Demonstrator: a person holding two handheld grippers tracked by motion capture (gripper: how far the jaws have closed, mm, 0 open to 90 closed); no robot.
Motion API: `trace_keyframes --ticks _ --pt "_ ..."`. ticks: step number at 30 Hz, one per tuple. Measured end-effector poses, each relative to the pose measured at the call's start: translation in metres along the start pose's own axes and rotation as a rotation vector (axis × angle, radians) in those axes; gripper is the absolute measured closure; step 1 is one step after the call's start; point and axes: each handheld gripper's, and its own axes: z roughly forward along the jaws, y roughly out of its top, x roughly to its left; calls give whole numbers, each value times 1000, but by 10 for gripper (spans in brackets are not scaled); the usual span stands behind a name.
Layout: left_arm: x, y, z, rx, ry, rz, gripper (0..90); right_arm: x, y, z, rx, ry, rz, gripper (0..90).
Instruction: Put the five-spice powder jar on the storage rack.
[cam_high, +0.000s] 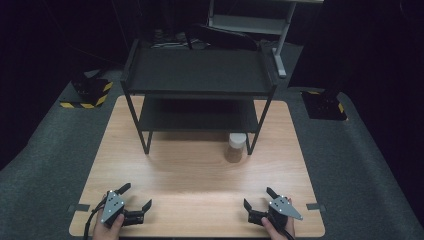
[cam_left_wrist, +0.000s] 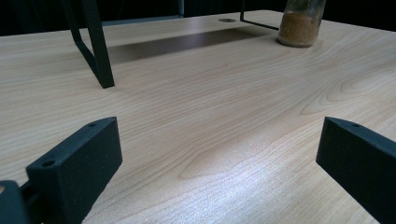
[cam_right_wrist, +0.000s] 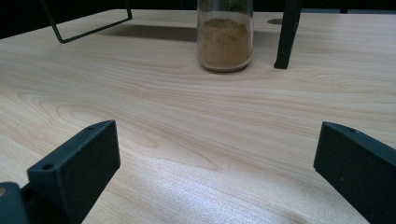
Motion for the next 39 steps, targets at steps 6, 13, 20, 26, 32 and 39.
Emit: trace_keyframes --ticks 6,13,20,26,32,39 --pt "0 -1 0 -4 2 -2 6 0 0 0 2 0 5 0" --pt "0 0 0 -1 1 -13 6 0 0 0 1 -1 6 1" --pt "0 -1 0 -4 1 -12 5 0 0 0 -1 1 3 1" --pt "1 -1 0 -5 -3 -13 5 0 0 0 2 2 -2 1" --pt "2 0 0 -2 -6 -19 5 0 1 0 4 1 -8 0" --pt "2 0 0 0 -5 -21 5 0 0 -1 0 5 -7 1"
